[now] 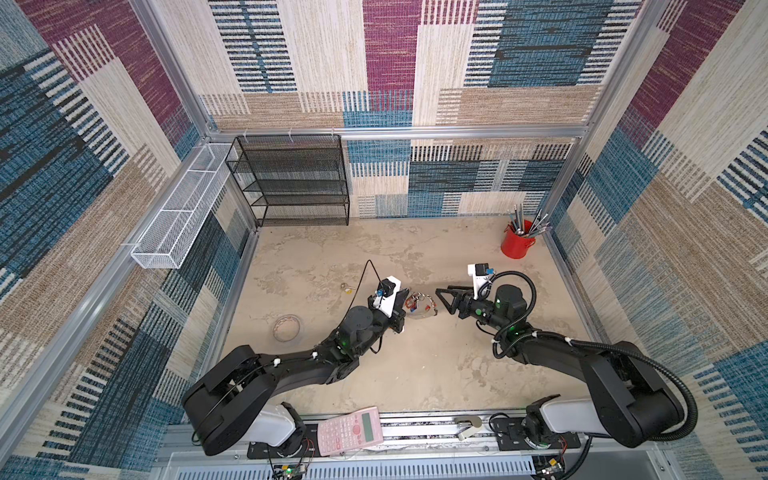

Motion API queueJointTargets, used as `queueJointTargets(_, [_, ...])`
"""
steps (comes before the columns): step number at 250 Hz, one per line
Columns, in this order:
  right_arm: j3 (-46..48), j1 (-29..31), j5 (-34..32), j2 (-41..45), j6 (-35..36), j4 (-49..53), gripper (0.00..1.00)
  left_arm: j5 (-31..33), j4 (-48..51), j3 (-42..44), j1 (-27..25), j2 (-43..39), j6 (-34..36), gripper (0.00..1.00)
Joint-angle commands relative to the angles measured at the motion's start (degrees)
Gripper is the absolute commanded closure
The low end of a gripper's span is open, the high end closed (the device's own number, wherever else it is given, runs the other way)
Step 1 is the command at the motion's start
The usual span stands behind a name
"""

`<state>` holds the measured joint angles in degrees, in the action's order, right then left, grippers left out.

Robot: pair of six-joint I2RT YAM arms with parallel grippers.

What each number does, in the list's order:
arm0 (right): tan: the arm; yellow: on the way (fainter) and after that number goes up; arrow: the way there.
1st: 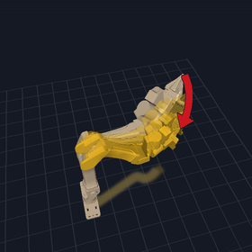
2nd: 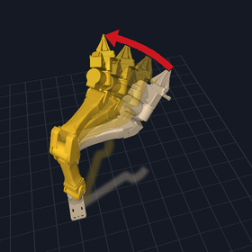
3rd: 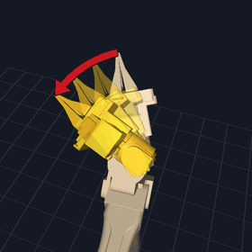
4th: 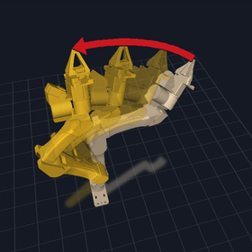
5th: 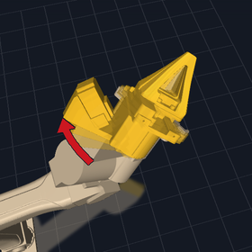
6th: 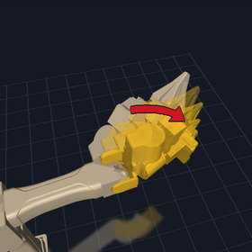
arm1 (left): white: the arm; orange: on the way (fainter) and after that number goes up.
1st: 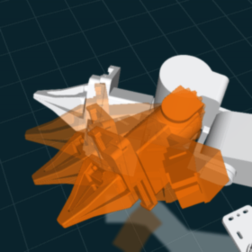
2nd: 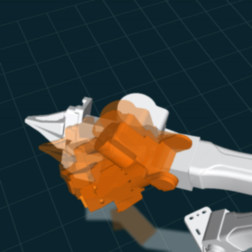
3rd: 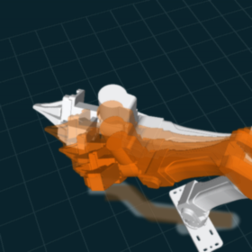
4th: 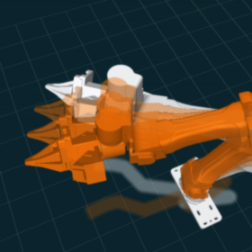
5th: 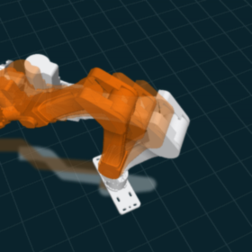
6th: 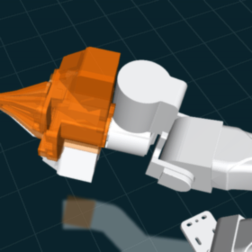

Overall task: Put the keys on the keyring
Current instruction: 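Carry the plate with the left gripper away from the robot toward the shelf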

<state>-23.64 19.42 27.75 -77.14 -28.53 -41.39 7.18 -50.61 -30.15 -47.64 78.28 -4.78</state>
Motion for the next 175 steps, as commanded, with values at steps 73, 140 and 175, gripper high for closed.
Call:
queueJointTargets(73, [-2.4,0.2,-1.6,-0.4,0.4,4.3,0.3,5.5,28.4,-8.4,7.9,-10.9,-13.9,1.0])
queueJointTargets(140, [-2.1,0.5,1.0,-0.8,-0.7,2.5,0.3,7.9,39.5,-12.5,16.7,-19.2,-15.9,1.0])
queueJointTargets(175, [-3.1,1.4,2.8,-2.4,-1.0,2.1,0.3,11.6,45.3,-16.1,20.9,-18.5,-15.0,1.0])
